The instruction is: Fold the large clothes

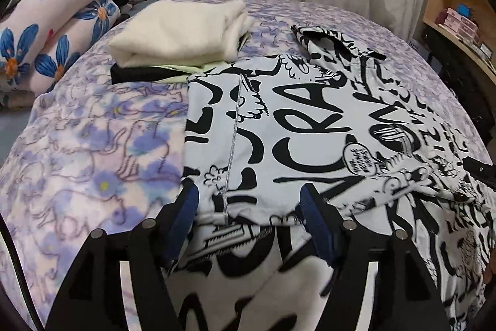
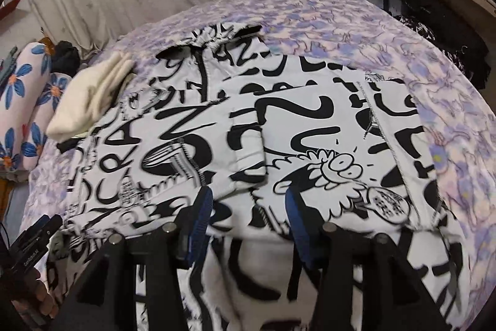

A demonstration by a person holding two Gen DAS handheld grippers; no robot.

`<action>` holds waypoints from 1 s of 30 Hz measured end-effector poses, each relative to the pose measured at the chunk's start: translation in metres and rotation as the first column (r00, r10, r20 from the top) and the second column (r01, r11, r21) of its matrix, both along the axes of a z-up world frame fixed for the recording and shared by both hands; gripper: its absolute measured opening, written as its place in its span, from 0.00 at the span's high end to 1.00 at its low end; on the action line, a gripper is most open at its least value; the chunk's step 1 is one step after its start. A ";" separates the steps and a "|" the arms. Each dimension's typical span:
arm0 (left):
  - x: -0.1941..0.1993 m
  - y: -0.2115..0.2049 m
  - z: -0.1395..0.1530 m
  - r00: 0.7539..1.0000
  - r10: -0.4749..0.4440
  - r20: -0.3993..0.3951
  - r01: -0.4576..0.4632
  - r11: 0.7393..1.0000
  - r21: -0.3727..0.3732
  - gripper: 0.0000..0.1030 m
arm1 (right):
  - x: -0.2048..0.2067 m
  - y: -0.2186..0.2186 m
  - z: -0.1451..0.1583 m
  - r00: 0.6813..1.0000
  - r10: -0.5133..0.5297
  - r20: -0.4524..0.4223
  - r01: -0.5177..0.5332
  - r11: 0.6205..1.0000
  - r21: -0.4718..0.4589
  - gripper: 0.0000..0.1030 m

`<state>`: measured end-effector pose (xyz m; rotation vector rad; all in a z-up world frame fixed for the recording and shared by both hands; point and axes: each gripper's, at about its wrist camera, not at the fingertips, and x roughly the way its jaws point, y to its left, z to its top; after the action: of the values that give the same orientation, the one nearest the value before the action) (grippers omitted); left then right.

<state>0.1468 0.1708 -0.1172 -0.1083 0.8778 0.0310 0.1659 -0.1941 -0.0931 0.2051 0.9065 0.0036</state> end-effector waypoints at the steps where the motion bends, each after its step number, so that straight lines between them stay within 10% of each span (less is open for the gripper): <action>1: -0.006 0.001 0.005 1.000 0.000 0.007 0.000 1.000 0.001 0.35 | -0.007 0.002 0.005 1.000 0.005 0.010 -0.005 1.000 -0.009 0.53; 30: -0.157 0.026 0.034 0.998 0.012 0.068 -0.014 1.000 0.028 0.28 | -0.154 -0.011 0.037 0.995 0.032 0.098 -0.030 0.999 -0.021 0.53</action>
<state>-0.0104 0.1964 -0.0831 -0.0880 0.8086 0.0514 0.0117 -0.2048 -0.0561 0.1717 0.8113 0.0332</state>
